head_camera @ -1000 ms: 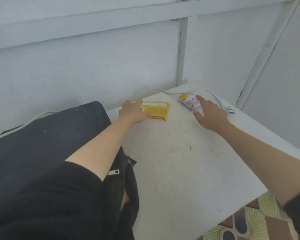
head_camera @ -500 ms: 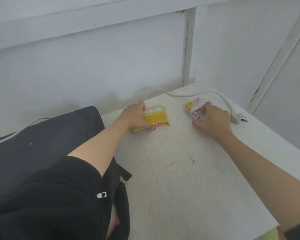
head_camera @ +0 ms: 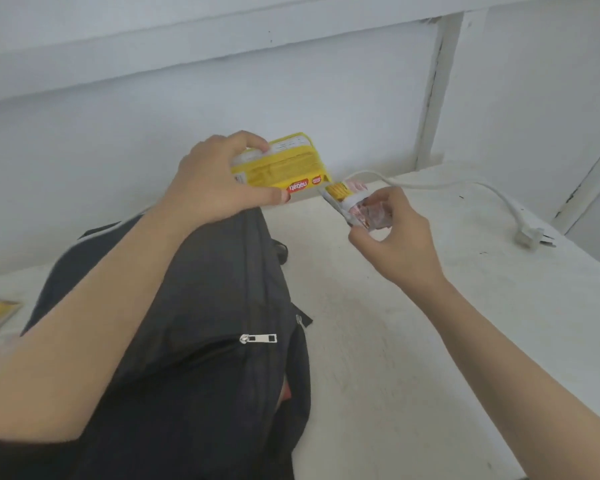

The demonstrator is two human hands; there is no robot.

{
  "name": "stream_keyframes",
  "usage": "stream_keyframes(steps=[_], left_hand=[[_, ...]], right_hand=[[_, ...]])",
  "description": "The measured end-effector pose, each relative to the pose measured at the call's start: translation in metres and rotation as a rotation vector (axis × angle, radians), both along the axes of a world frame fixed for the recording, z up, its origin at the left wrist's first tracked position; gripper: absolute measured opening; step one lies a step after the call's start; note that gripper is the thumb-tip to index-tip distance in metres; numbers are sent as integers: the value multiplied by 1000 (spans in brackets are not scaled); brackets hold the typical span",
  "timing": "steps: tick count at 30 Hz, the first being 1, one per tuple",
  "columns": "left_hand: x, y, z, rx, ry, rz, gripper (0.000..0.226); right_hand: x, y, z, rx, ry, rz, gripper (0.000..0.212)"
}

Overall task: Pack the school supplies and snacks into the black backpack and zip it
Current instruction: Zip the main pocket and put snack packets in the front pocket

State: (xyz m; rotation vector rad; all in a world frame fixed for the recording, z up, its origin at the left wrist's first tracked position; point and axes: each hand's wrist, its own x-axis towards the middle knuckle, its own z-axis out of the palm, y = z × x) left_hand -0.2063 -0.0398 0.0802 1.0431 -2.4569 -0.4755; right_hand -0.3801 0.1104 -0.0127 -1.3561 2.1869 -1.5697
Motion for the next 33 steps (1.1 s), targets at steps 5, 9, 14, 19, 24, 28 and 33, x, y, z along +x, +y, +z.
stream_keyframes(steps=[5,9,14,19,24,28,33], left_hand=[[104,8,14,-35,-40,181,79],[167,7,6,-16,-51,257,77],[219,7,-19,20,-80,333,76],[237,10,-60,105,-8,274,80],[239,21,-71,-43,92,151,84],[247,38,-81,-213,141,-48,54],[252,41,-94,-270,151,-190,31]], right_hand=[[77,-12,26,-48,-22,199,33],[122,-15,32,-31,48,261,37],[161,-13,26,-16,91,253,38],[186,-7,17,-15,98,206,37],[200,3,12,-32,124,153,37],[211,15,10,-59,117,115,39],[228,34,5,-155,100,78,37]])
